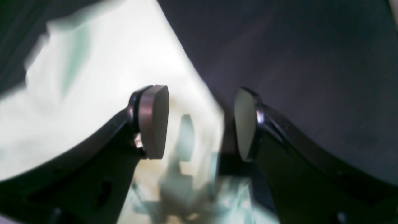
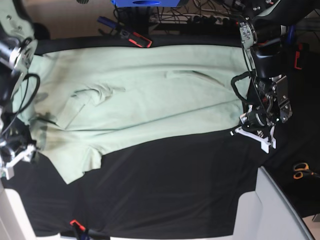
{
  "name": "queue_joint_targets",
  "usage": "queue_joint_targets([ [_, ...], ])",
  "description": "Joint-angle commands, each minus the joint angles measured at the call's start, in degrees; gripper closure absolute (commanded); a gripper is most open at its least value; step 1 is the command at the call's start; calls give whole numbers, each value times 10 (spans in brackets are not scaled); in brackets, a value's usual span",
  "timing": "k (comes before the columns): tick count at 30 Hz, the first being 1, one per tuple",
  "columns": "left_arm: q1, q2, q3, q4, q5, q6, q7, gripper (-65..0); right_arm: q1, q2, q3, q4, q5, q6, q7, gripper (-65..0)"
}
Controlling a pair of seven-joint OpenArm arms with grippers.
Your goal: Fold the T-shirt properly
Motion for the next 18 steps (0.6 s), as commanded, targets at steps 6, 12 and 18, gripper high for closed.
queue_joint_targets([
  [6,12,1,1,23,1,1,25,0,111,46,-1,-163,2,4,53,-470],
  [12,20,0,1,24,1,1,25,0,151,51,-91,-296,4,-17,119,-483],
  [18,21,0,1,24,1,1,25,0,140,43,-99,-323,6,-66,148,-483],
])
